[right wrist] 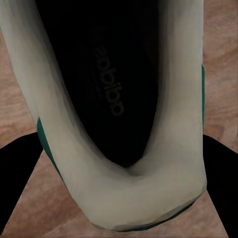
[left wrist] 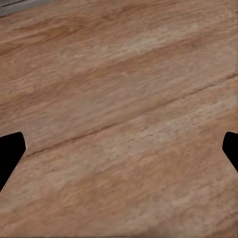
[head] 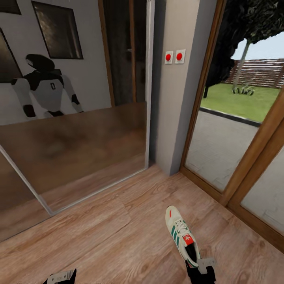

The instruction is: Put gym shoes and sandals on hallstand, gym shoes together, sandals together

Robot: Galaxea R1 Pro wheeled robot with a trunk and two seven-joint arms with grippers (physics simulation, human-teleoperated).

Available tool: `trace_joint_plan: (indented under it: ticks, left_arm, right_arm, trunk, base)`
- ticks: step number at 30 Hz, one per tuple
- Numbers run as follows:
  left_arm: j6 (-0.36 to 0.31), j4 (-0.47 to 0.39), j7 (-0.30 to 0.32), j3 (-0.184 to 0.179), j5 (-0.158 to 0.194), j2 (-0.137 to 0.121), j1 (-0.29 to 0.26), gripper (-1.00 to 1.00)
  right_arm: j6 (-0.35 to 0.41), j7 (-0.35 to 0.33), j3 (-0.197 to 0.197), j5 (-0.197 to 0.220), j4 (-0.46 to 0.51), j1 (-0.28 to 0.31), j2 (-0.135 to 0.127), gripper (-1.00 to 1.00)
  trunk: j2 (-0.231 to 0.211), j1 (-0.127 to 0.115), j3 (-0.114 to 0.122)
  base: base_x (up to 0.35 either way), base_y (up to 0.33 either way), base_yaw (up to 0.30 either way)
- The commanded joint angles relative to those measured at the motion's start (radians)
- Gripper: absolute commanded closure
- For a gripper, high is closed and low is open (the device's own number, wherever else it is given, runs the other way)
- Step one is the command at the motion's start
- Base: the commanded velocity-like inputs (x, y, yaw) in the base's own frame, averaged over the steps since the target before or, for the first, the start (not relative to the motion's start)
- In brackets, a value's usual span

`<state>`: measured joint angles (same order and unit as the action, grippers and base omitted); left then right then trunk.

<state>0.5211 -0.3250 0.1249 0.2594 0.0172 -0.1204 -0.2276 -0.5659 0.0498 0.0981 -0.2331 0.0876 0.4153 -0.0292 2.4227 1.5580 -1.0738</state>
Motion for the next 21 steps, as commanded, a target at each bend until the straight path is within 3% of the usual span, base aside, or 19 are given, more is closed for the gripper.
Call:
trace_joint_plan:
  ticks: [1,8,13,21]
  left_arm:
    - [0.002,0.001,0.01,0.008,0.002,0.001,-0.001,-1.0]
    - [0.002,0.001,-0.006,0.008,0.001,-0.001,-0.001,-1.0]
    - [0.008,0.001,-0.086,0.003,-0.005,0.003,-0.001,-1.0]
    - [0.009,0.001,-0.098,-0.003,-0.007,0.006,-0.001,-1.0]
  right_arm:
    - [-0.003,0.004,0.008,-0.011,-0.001,0.0,0.0,1.0]
    - [-0.003,0.004,0.008,-0.011,-0.002,0.0,0.0,1.0]
    - [-0.003,0.004,0.008,-0.011,-0.003,0.0,0.0,1.0]
    - [-0.003,0.004,0.007,-0.011,-0.005,0.0,0.0,1.0]
  trunk:
    - [0.0,0.0,0.0]
    - [0.0,0.0,0.006]
    - [0.0,0.0,0.01]
    - [0.0,0.0,0.017]
  base:
    - [0.0,0.0,0.249]
    - [0.0,0.0,0.249]
    - [0.0,0.0,0.249]
    - [0.0,0.0,0.249]
